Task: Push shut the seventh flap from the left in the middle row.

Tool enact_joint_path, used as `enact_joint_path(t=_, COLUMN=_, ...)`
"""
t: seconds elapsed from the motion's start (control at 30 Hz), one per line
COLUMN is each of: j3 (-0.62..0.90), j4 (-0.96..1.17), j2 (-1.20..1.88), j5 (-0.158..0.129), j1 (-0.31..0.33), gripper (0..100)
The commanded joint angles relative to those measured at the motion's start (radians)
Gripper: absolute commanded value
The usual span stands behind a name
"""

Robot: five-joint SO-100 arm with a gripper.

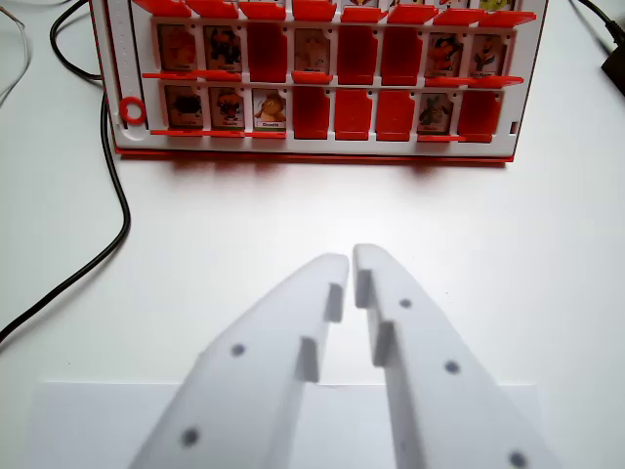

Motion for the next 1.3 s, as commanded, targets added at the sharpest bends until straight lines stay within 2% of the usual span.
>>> enact_joint_path(t=0.0, j3=-0.043, j4=-0.028, j2=0.003, j5=-0.005, j1=0.003, gripper=0)
enact_joint_path(t=0.77, j3=-0.037, j4=-0.026, j2=-0.005, j5=-0.005, j1=0.032, gripper=0)
enact_joint_path(t=1.27, j3=0.052, j4=-0.252, j2=-0.212, j5=-0.064, j1=0.189, gripper=0)
